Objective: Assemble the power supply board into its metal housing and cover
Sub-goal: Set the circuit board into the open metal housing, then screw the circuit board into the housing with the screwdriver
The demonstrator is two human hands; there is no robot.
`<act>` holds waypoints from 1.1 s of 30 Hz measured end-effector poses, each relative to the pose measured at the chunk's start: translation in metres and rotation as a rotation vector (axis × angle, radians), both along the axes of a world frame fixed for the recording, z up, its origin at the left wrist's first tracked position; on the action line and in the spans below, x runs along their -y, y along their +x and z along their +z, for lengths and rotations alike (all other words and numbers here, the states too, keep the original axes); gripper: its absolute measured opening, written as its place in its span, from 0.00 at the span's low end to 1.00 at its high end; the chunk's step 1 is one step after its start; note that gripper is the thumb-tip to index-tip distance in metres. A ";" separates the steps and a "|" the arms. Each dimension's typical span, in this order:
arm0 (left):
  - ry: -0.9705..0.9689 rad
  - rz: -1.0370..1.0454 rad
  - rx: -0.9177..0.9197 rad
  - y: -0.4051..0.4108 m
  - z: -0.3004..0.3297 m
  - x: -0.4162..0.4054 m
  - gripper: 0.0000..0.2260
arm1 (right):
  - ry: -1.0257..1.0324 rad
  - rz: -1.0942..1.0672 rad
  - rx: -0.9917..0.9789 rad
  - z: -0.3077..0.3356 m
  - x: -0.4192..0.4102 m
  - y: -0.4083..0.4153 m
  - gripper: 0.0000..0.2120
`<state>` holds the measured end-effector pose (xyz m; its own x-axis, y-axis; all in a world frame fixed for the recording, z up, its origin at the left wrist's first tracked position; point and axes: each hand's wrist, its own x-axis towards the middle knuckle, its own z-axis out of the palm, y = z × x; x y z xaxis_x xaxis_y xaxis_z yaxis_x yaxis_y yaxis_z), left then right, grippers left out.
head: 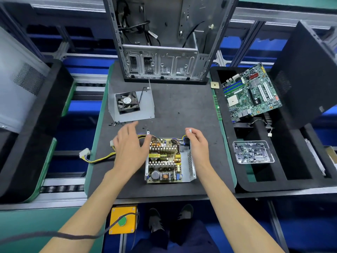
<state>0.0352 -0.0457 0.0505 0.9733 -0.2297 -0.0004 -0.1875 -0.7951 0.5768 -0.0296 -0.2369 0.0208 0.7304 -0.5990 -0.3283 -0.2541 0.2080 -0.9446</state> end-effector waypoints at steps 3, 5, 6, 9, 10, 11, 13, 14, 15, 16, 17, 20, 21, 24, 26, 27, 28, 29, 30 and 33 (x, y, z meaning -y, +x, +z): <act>-0.079 -0.016 -0.091 -0.008 -0.013 0.006 0.21 | -0.028 -0.008 -0.010 -0.001 0.001 0.000 0.04; -0.120 -0.003 -0.098 -0.011 -0.016 0.012 0.18 | -0.039 -0.015 -0.018 -0.001 0.002 -0.002 0.04; -0.125 0.005 -0.096 -0.012 -0.017 0.014 0.18 | -0.052 -0.010 -0.020 0.000 0.002 -0.003 0.05; -0.083 0.010 -0.092 -0.011 -0.018 0.014 0.18 | -0.117 0.047 -0.038 0.005 0.006 -0.004 0.06; -0.066 0.005 -0.097 -0.009 -0.017 0.013 0.18 | -0.146 0.073 -0.047 0.008 0.008 -0.004 0.06; -0.052 -0.002 -0.103 -0.008 -0.017 0.011 0.18 | -0.182 0.099 -0.054 0.011 0.011 -0.004 0.06; -0.043 -0.016 -0.104 -0.007 -0.013 0.007 0.18 | -0.275 0.129 -0.041 0.019 0.016 -0.004 0.06; -0.052 -0.020 -0.092 -0.007 -0.011 0.003 0.18 | -0.326 0.133 -0.026 0.024 0.019 -0.005 0.06; -0.066 -0.019 -0.069 -0.008 -0.008 -0.001 0.18 | -0.378 0.134 -0.011 0.030 0.020 -0.005 0.05; -0.080 -0.013 -0.038 -0.010 -0.004 -0.006 0.17 | -0.421 0.137 0.007 0.036 0.021 -0.006 0.05; -0.092 -0.002 -0.004 -0.014 0.000 -0.011 0.16 | -0.453 0.142 0.033 0.042 0.020 -0.006 0.05; -0.128 0.067 0.101 -0.028 0.014 -0.032 0.12 | -0.486 0.180 0.129 0.061 0.007 -0.008 0.05; -0.139 0.098 0.126 -0.034 0.020 -0.040 0.11 | -0.480 0.210 0.157 0.066 -0.001 -0.009 0.05; -0.192 0.179 0.168 -0.061 0.033 -0.070 0.08 | -0.422 0.331 0.224 0.079 -0.034 -0.014 0.05; -0.221 0.238 0.170 -0.084 0.038 -0.093 0.07 | -0.369 0.410 0.263 0.084 -0.061 -0.019 0.05; -0.226 0.279 0.153 -0.096 0.039 -0.107 0.08 | -0.348 0.454 0.279 0.085 -0.076 -0.023 0.06; -0.232 0.322 0.134 -0.109 0.040 -0.121 0.08 | -0.331 0.502 0.292 0.085 -0.091 -0.026 0.06; -0.238 0.366 0.115 -0.123 0.040 -0.135 0.08 | -0.317 0.554 0.305 0.084 -0.106 -0.030 0.05; -0.244 0.409 0.099 -0.138 0.039 -0.150 0.08 | -0.308 0.608 0.317 0.083 -0.122 -0.035 0.05; -0.229 0.548 0.055 -0.181 0.035 -0.193 0.10 | -0.275 0.769 0.322 0.075 -0.169 -0.053 0.05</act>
<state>-0.1455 0.1469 0.0859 0.9472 0.3178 0.0435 0.1809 -0.6412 0.7458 -0.0830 -0.0677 0.0962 0.9965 0.0695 0.0466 0.0570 -0.1573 -0.9859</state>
